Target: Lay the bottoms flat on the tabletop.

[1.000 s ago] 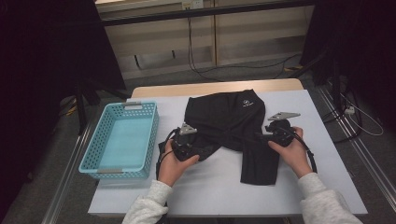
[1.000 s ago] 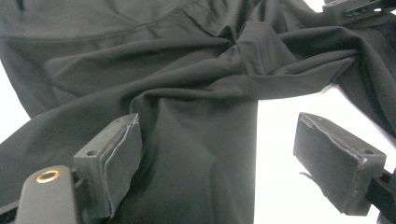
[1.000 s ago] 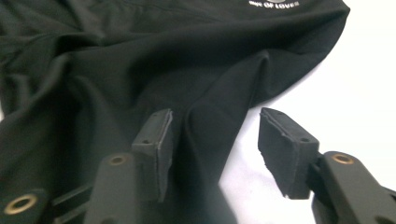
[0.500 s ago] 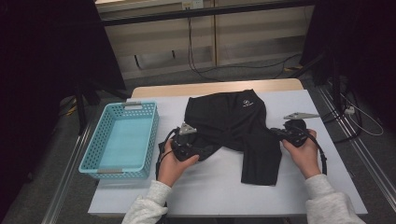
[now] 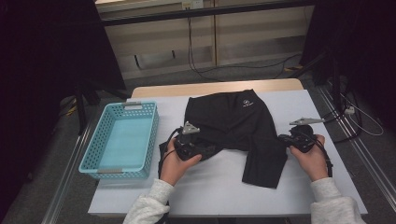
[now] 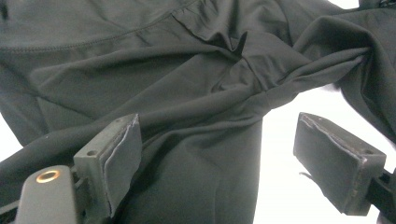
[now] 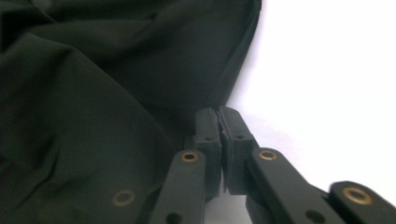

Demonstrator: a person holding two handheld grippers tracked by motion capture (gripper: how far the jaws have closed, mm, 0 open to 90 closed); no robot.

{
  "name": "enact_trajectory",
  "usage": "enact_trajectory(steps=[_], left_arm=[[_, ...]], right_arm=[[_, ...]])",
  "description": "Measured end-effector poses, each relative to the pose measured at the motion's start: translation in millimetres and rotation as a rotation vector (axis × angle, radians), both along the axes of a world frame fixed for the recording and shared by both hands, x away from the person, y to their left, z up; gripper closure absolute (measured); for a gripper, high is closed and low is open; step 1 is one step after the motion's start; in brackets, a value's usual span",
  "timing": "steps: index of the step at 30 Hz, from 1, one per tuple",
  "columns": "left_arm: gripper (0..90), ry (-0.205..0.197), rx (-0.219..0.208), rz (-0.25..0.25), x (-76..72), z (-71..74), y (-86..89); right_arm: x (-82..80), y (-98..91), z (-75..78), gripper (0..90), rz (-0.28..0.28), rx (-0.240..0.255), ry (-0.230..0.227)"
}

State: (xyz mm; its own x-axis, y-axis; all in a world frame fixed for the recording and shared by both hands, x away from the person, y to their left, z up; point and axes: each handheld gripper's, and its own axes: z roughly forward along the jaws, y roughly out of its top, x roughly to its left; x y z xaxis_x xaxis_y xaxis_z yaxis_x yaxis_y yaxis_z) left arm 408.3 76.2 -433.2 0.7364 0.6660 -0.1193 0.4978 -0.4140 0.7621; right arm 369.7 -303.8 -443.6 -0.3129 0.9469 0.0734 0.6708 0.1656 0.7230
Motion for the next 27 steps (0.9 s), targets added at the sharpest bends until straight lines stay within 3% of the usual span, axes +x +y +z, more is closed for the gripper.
enact_trajectory(steps=[4, 8, 15, 21, 27], left_arm=[[16.0, -0.004, 0.005, -0.002, 0.2, 0.0, 0.5], [16.0, -0.005, -0.007, 0.004, 0.4, 0.1, -1.2], [16.2, -0.003, -0.003, -0.001, -0.5, 0.7, -1.0], [16.2, -0.002, -0.007, -0.008, -1.3, 2.1, -0.6], [16.4, -0.009, -0.013, -0.012, -2.3, 4.6, -0.1]], right_arm=[[-0.5, -5.2, 5.6, 89.7, 0.007, 0.020, -0.034], [-2.3, -8.9, 4.6, 89.1, 0.004, 0.034, -0.030], [-5.1, 6.0, 8.9, 72.5, 0.063, -0.024, -0.065], [-13.9, 6.9, 14.0, 63.5, 0.071, -0.004, -0.080], [-34.0, 13.7, 11.3, 60.7, 0.141, 0.001, -0.077]])
